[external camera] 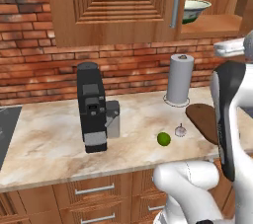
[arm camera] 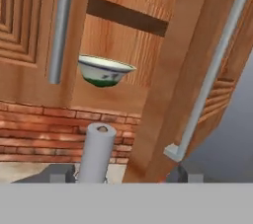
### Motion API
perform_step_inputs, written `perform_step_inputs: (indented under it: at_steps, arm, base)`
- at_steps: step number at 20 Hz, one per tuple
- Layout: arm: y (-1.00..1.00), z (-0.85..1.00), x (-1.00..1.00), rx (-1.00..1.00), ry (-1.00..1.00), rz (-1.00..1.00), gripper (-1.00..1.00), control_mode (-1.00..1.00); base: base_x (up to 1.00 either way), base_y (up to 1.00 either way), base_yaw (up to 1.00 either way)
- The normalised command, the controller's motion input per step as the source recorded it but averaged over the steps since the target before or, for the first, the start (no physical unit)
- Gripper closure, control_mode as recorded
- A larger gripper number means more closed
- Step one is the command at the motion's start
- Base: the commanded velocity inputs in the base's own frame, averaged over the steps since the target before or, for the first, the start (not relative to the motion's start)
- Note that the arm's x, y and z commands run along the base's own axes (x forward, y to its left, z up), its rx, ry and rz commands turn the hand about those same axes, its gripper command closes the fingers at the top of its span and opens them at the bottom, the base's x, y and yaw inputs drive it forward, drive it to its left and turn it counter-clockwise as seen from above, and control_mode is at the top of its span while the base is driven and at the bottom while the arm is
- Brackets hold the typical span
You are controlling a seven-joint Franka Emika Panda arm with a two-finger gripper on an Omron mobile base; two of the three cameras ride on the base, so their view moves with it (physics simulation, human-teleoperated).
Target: Open the cabinet. Place the bowl and condiment on the counter. Then place the lime and garlic on the cutting board.
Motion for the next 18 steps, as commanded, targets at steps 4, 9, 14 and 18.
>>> perform_step_inputs:
  at_steps: [4,9,14,18]
  arm:
    - [0.79,0.04,0.72,-0.36,0.23,0.00,-1.00,-1.00]
    - [-0.02,0.00,1.00,-0.13,0.29,-0.05,-1.00,-1.00]
    - [-0.11,0.00,1.00,-0.10,0.33,-0.20,-1.00,-1.00]
    - [-0.46,0.00,0.74,-0.10,0.18,-0.27,-1.00,-1.00]
  base:
    - [0.00,0.00,0.00]
    - [0.00,0.00,0.00]
    - [0.00,0.00,0.00]
    - [0.00,0.00,0.00]
